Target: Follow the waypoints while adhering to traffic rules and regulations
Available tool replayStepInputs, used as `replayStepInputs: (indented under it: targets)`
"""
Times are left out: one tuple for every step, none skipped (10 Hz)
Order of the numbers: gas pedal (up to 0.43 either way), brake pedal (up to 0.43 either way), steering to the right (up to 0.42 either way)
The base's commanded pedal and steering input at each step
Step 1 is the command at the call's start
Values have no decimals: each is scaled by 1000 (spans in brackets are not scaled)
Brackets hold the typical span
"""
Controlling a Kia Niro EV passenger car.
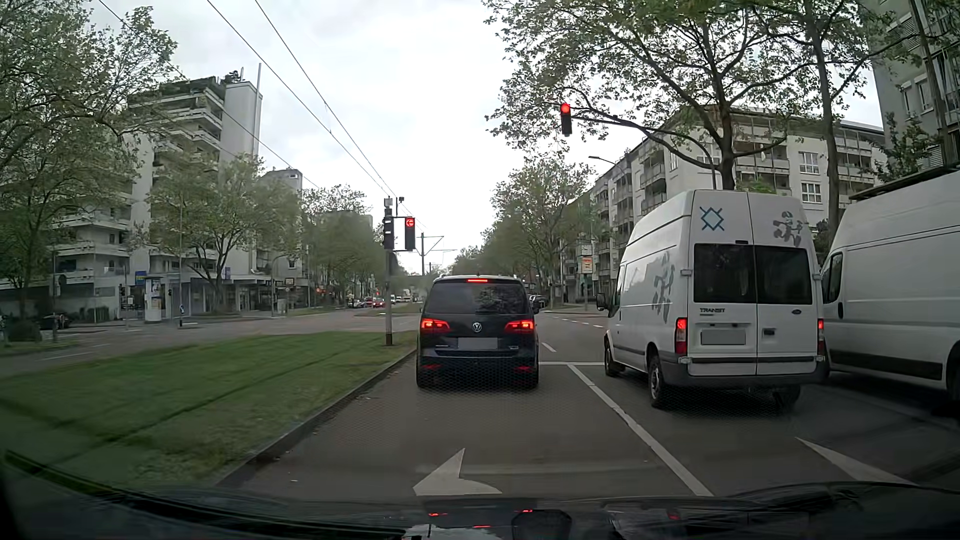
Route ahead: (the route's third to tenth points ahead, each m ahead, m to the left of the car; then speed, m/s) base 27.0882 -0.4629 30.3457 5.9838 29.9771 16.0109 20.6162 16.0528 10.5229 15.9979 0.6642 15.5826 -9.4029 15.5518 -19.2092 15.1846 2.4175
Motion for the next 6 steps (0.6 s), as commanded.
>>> replayStepInputs:
  targets:
    - [0, 128, -3]
    - [0, 128, -4]
    - [0, 122, -4]
    - [0, 128, -4]
    - [0, 128, -4]
    - [0, 128, -4]
